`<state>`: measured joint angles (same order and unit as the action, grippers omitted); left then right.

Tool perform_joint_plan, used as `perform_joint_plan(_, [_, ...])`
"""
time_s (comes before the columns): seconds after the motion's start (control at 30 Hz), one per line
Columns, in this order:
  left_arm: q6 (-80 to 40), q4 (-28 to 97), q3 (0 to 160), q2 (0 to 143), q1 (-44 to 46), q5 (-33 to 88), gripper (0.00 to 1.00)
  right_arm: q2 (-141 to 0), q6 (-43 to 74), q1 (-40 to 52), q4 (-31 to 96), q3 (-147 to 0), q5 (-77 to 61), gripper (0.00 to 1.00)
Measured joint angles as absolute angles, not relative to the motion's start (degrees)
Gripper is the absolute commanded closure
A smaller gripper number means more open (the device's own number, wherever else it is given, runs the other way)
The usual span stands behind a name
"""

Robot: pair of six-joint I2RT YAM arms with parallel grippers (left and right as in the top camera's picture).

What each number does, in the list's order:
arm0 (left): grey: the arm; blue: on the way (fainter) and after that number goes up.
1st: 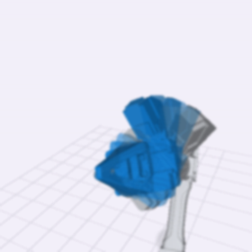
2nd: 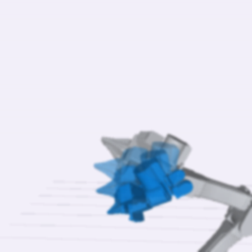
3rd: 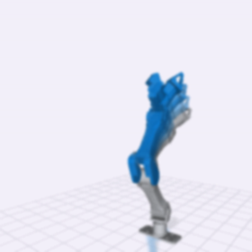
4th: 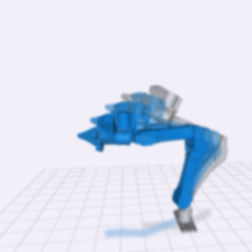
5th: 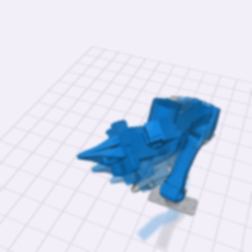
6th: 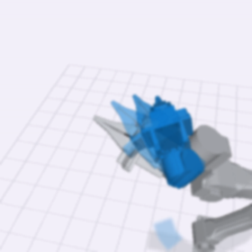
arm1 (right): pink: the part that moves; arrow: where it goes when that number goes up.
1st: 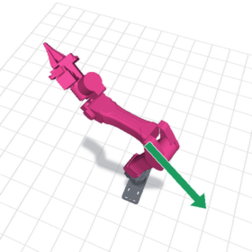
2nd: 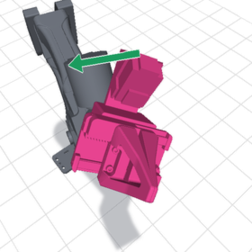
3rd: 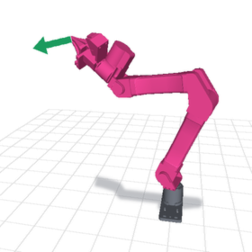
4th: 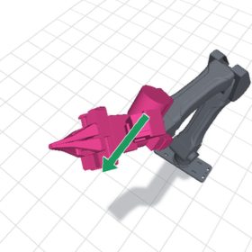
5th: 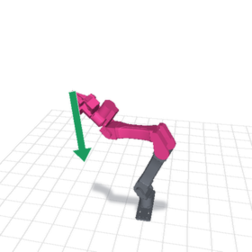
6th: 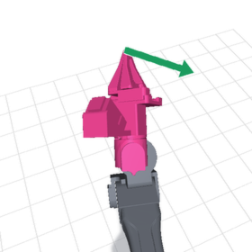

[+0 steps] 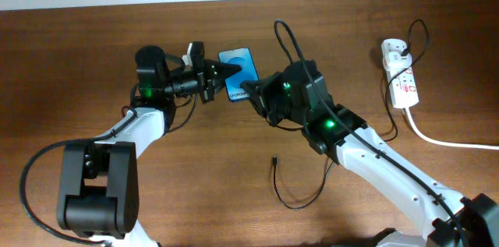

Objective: Plug charger to phone and switch on socket

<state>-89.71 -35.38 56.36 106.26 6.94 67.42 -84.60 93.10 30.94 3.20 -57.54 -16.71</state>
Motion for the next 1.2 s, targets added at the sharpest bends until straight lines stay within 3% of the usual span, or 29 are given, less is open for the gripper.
perform_joint_plan(0.13, [-93.97,-34.7,56.36,106.3,6.79,67.09,0.94,-84.55,94.7,30.79,2.31,-57.54,-16.71,0.96])
perform_joint_plan(0.27, [-92.47,-34.92,56.31,106.32,6.92,67.24,0.62,-84.53,93.67,30.81,2.15,-57.89,-16.49,0.96])
perform_joint_plan(0.37, [-88.58,-35.51,56.23,106.41,7.7,67.35,0.46,-84.51,90.94,30.81,3.49,-58.17,-15.77,0.96])
perform_joint_plan(0.47, [-86.8,-35.83,56.25,106.41,7.6,68.34,0.37,-84.53,87.24,30.79,4.1,-58.15,-15.44,0.96])
perform_joint_plan(0.83, [-84.33,-50.13,56.31,106.41,-3.46,83.68,0.23,-83.44,64.88,27.35,4.73,-58.04,-20.05,0.96])
perform_joint_plan(1.07, [-83.77,-52.49,56.31,106.41,-4.67,88.79,0.22,-83.42,53.36,24.88,5.21,-57.95,-28.32,0.96])
perform_joint_plan(1.2, [-83.72,-55.64,56.36,106.41,-4.67,89.45,0.22,-82.52,47.33,24.82,12.56,-57.91,-35.59,0.96])
